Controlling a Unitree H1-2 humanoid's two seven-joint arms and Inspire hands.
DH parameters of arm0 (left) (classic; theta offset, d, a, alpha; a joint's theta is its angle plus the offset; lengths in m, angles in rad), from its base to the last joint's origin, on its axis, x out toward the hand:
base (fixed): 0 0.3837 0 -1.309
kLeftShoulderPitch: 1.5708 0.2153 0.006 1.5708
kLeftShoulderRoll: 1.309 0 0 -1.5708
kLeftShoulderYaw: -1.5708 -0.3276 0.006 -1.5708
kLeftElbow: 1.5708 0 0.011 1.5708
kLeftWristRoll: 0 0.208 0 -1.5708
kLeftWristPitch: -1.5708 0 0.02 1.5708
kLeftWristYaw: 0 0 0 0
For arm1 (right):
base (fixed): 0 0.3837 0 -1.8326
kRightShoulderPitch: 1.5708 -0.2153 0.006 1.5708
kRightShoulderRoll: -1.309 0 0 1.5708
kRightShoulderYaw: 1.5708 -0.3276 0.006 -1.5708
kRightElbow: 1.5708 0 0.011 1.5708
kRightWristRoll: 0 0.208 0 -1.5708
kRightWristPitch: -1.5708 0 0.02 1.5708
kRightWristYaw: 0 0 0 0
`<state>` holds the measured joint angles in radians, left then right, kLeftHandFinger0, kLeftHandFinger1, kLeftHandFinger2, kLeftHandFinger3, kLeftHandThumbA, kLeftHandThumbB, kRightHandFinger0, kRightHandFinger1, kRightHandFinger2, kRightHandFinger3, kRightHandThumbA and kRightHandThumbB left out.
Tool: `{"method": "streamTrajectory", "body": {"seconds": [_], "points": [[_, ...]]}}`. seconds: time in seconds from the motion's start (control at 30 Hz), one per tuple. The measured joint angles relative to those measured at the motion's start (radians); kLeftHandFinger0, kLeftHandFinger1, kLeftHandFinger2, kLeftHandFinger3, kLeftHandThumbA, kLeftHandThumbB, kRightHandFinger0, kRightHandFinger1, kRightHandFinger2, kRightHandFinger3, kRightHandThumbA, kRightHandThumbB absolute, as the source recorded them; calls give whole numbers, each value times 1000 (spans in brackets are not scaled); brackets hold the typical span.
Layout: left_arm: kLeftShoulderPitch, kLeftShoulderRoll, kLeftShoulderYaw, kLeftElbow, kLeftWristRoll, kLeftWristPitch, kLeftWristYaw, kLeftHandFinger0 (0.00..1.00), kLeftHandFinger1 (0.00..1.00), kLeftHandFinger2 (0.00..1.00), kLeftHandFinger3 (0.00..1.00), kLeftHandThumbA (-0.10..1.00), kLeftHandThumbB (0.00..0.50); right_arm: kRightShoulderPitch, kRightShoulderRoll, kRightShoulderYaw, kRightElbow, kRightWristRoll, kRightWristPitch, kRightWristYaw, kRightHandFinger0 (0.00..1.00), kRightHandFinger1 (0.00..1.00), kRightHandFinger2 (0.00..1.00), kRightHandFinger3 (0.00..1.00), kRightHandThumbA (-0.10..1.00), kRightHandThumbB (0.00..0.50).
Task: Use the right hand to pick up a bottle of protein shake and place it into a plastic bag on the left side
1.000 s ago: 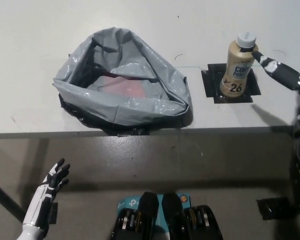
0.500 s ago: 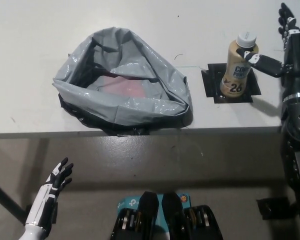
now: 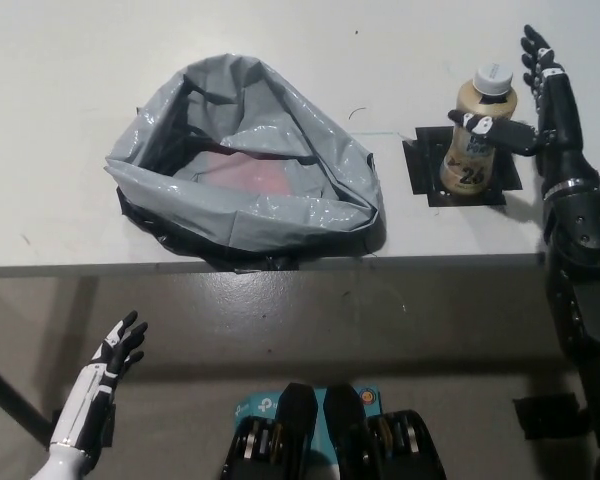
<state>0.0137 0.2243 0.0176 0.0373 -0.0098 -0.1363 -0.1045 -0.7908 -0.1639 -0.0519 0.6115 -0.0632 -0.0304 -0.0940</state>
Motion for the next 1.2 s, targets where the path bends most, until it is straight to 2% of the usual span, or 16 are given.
{"method": "streamTrajectory", "body": {"seconds": [0.13, 0.23, 0.6, 0.63, 0.67, 0.7, 0.73, 0.77, 0.8, 0.83, 0.87, 0.9, 0.97, 1.1, 1.13, 1.2], "points": [[-2, 2, -1, 0, 2, 0, 0, 1000, 1000, 1000, 1000, 1000, 334, -10, 1, 9, 38, 0, 1, 3, 1000, 1000, 1000, 1000, 880, 480], [-2, 2, -2, 0, 2, 0, 0, 1000, 1000, 1000, 1000, 1000, 335, -21, 1, 10, 72, 2, 0, 4, 1000, 1000, 1000, 1000, 897, 500], [-4, 7, -3, -12, 13, 1, 0, 1000, 1000, 1000, 1000, 1000, 373, -90, 1, 22, 322, 2, -24, 1, 1000, 1000, 1000, 1000, 871, 500], [-5, 7, -3, -15, 16, 1, 0, 1000, 1000, 1000, 1000, 1000, 371, -96, 1, 22, 329, 3, -28, 1, 1000, 1000, 1000, 1000, 829, 500], [-6, 7, -3, -18, 19, 1, 0, 1000, 1000, 1000, 1000, 1000, 365, -103, 2, 22, 336, 3, -36, 0, 1000, 1000, 1000, 1000, 739, 500], [-7, 7, -3, -19, 20, 1, 0, 1000, 1000, 1000, 1000, 1000, 366, -106, 2, 21, 338, 4, -38, -1, 960, 838, 891, 1000, 618, 491], [-8, 7, -3, -23, 24, 1, 0, 1000, 1000, 1000, 1000, 1000, 365, -114, 6, 7, 342, 9, -49, -6, 749, 642, 712, 1000, 590, 500], [-8, 7, -3, -25, 25, 1, 0, 1000, 1000, 1000, 1000, 1000, 369, -118, 9, -2, 343, 12, -53, -12, 413, 361, 471, 667, 478, 466], [-8, 7, -3, -27, 26, 1, 0, 1000, 1000, 1000, 1000, 1000, 367, -121, 12, -11, 344, 14, -56, -18, 86, 90, 186, 319, 380, 403], [-8, 7, -4, -32, 30, 1, 0, 1000, 1000, 1000, 1000, 1000, 369, -132, 28, -46, 347, 26, -65, -40, 3, 4, 110, 93, 261, 344], [-8, 7, -4, -34, 33, 1, 0, 1000, 1000, 1000, 1000, 1000, 369, -141, 41, -76, 354, 37, -76, -57, 1, 26, 168, 92, 207, 327], [-8, 7, -4, -34, 34, 1, 0, 1000, 1000, 1000, 1000, 1000, 368, -145, 46, -87, 356, 42, -80, -64, 0, 59, 280, 112, 232, 329], [-10, 7, -4, -35, 39, 1, 0, 1000, 1000, 1000, 1000, 983, 369, -150, 63, -124, 353, 63, -93, -76, 0, 96, 346, 187, 213, 322], [-17, 7, -3, -35, 45, 2, 0, 1000, 1000, 1000, 1000, 965, 378, -149, 83, -159, 322, 93, -102, -87, 0, 186, 486, 178, 226, 313], [-18, 7, -3, -35, 46, 2, 0, 1000, 1000, 1000, 1000, 962, 382, -148, 85, -162, 313, 95, -102, -88, 0, 230, 550, 237, 230, 313], [-22, 7, -3, -36, 48, 3, 0, 1000, 1000, 1000, 1000, 954, 370, -143, 91, -170, 264, 104, -102, -89, 0, 255, 576, 270, 230, 316]]}}
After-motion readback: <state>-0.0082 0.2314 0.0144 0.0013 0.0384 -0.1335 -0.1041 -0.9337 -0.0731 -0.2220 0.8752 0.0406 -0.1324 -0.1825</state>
